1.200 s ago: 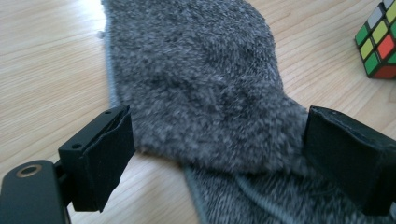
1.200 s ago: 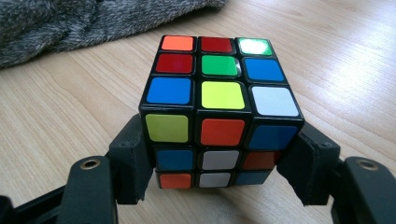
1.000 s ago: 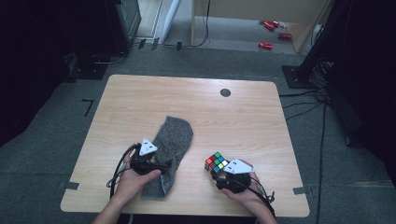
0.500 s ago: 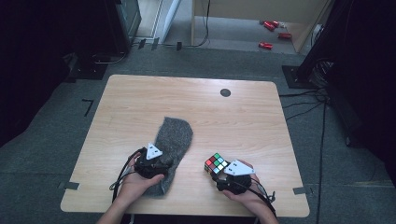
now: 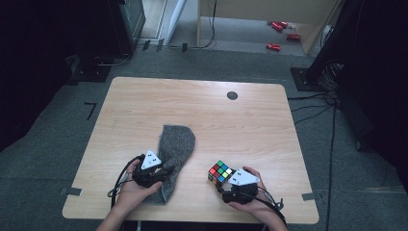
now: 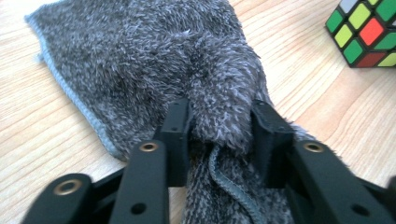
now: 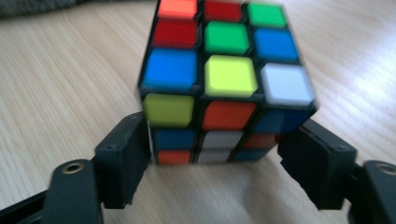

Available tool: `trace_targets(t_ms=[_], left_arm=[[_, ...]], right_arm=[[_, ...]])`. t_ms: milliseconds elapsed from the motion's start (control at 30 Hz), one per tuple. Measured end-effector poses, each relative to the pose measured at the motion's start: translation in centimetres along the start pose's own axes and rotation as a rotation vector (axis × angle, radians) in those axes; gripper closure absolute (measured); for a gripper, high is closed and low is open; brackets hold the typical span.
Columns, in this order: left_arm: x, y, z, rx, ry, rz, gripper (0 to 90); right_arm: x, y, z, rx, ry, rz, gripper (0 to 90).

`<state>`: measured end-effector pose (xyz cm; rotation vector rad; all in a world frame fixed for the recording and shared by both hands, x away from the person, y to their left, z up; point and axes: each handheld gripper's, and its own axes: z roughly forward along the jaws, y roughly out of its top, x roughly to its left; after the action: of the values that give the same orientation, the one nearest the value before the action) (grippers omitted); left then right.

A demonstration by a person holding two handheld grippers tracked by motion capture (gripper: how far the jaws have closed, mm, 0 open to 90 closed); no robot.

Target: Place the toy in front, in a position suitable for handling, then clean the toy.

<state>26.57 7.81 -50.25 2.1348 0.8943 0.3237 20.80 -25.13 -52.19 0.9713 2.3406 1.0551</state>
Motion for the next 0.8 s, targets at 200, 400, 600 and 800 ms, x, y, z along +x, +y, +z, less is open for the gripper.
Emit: trace_targets(t_ms=[200, 400, 600, 800], left_arm=[[0.0, 0.0, 0.3, 0.001, 0.021, -0.011, 52.0], [0.6, 0.9, -0.2, -0.039, 0.016, -0.061, 40.9], [1.2, 1.4, -0.5, -0.068, 0.009, -0.106, 37.1], [1.0, 1.9, 0.3, -0.055, 0.021, -0.102, 34.5]], right_arm=[[-0.3, 0.0, 0.1, 0.036, 0.005, 0.06, 21.6], [-0.2, 0.2, 0.4, 0.034, -0.014, 0.082, 22.9], [-0.4, 0.3, 0.5, 0.037, 0.008, 0.109, 27.0], [-0.4, 0.3, 0.6, 0.034, 0.011, 0.109, 27.9]])
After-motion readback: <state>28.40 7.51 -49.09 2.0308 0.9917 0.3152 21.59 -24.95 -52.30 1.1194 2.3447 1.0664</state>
